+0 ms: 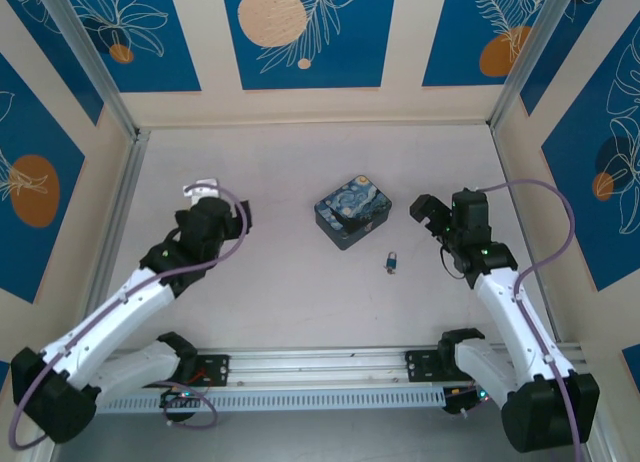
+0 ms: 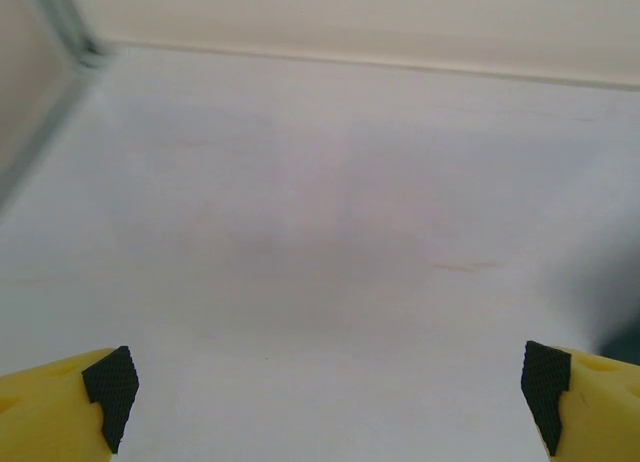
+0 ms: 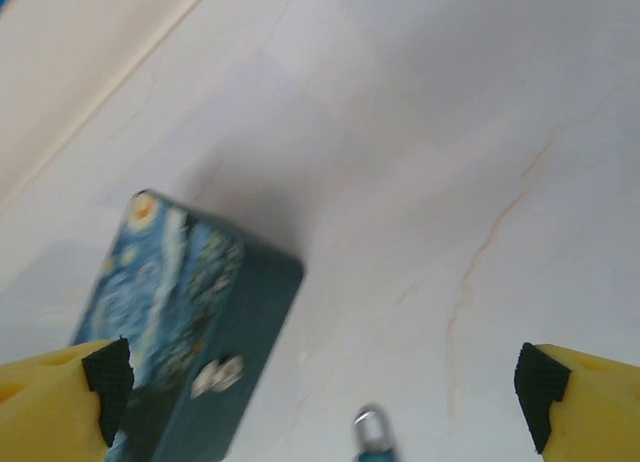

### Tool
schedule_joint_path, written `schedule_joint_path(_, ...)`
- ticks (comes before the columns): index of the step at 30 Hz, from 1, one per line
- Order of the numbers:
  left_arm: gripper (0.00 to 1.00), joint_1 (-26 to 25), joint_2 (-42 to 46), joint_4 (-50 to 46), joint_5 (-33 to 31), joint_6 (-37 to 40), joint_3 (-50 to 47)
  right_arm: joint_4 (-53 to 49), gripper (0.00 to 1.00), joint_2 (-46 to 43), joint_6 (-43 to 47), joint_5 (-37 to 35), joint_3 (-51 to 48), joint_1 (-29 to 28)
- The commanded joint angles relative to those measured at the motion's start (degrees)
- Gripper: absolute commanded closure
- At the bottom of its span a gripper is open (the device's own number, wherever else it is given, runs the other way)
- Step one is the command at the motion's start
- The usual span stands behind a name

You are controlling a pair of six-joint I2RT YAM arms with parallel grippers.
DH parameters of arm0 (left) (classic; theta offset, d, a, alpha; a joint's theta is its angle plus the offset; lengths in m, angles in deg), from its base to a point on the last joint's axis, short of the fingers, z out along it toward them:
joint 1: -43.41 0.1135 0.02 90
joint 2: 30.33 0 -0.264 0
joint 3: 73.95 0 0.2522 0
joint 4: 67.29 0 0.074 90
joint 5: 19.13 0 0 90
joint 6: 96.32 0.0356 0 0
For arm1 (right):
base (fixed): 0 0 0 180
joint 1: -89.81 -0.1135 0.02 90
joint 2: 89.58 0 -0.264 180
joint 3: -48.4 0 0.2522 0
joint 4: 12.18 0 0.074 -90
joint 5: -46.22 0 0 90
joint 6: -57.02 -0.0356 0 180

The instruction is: Unlock the padlock with the key

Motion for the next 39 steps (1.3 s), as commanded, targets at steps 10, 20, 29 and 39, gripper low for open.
schedule_joint_path(10, 0.0, 19.5, -5.7, 34.3, 0.4, 17.8, -18.5, 23.7, 0.0, 11.0, 19.1, -13.9, -7.1, 3.6)
schedule_joint_path(20, 0.0, 23.2, -22.8, 59.6, 8.0, 21.7, -23.7, 54.7, 0.0, 17.8, 27.2, -7.4, -19.2, 6.2)
schedule_joint_path(29, 0.0, 25.1, -34.7, 70.8, 22.7, 26.1, -23.2, 81.4, 0.01, 34.9, 34.4, 7.4, -23.2, 6.1)
schedule_joint_path(39, 0.0, 27.3, -34.5, 67.8, 27.4, 24.8, -21.9, 71.8, 0.01, 34.8, 36.1, 6.7, -18.2, 4.7)
